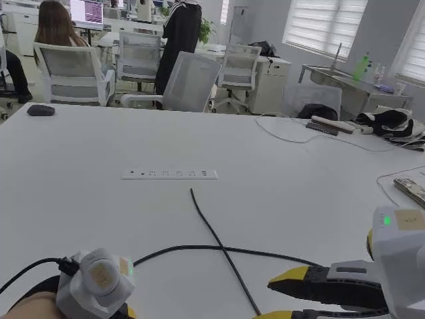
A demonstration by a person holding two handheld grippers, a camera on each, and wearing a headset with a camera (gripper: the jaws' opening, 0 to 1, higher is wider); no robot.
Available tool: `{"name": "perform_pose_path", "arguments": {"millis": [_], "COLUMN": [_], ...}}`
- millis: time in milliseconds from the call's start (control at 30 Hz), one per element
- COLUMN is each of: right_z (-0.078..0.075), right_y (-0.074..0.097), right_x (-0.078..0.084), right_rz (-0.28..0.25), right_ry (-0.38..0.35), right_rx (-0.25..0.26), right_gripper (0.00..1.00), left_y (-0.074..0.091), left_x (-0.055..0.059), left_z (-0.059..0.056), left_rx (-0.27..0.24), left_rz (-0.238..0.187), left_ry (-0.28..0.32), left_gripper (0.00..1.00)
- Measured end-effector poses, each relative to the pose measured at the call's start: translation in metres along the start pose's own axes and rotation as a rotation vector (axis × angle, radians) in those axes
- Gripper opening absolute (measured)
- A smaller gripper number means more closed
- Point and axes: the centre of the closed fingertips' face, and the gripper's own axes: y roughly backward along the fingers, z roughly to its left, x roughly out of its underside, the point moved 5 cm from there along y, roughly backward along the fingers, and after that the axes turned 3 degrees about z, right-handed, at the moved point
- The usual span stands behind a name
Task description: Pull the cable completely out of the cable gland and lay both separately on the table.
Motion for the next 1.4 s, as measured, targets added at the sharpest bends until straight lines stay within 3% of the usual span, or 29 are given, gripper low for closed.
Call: {"name": "perform_pose_path", "arguments": {"millis": [167,233,367,467,567,633,767,867,900,967,1067,1200,1333,1400], "right_z": [0.000,0.001,0.002,0.001,0.001,0.002,0.002,-0.002,-0.003,-0.004,-0.005,-0.003,-0.008,-0.006], "right_y": [-0.008,-0.013,-0.023,-0.026,-0.024,-0.024,-0.021,-0.020,-0.019,-0.018,-0.017,-0.013,-0.015,-0.019], "right_x": [0.015,0.021,0.034,0.042,0.042,0.043,0.047,0.049,0.051,0.054,0.060,0.066,0.071,0.073], "right_rz": [0.055,0.067,0.113,0.123,0.115,0.111,0.101,0.070,0.069,0.069,0.059,0.047,0.031,0.038], "right_ry": [-0.029,-0.032,-0.025,-0.046,-0.076,-0.088,-0.145,-0.200,-0.207,-0.225,-0.273,-0.335,-0.396,-0.408], "right_rx": [-0.014,-0.036,-0.061,-0.072,-0.058,-0.056,-0.052,-0.002,0.015,0.031,0.054,0.053,0.104,0.096], "right_gripper": [0.29,0.30,0.32,0.32,0.33,0.35,0.35,0.40,0.43,0.45,0.46,0.46,0.46,0.47], "left_y": [0.048,0.066,0.114,0.141,0.164,0.178,0.202,0.217,0.222,0.226,0.228,0.233,0.225,0.220], "left_x": [-0.014,-0.014,-0.018,-0.015,-0.006,0.005,0.026,0.040,0.041,0.046,0.059,0.067,0.077,0.083], "left_z": [-0.012,-0.018,-0.038,-0.060,-0.074,-0.079,-0.086,-0.086,-0.087,-0.089,-0.089,-0.090,-0.091,-0.089], "left_rx": [-0.039,-0.063,-0.108,-0.094,-0.151,-0.216,-0.315,-0.423,-0.445,-0.470,-0.533,-0.577,-0.582,-0.591], "left_rz": [-0.078,-0.073,-0.133,-0.170,-0.197,-0.203,-0.256,-0.269,-0.310,-0.350,-0.333,-0.378,-0.342,-0.350], "left_ry": [0.076,0.117,0.190,0.231,0.291,0.328,0.449,0.460,0.500,0.548,0.573,0.613,0.611,0.633], "left_gripper": [0.42,0.46,0.45,0.50,0.50,0.50,0.51,0.49,0.49,0.48,0.49,0.55,0.59,0.59]}}
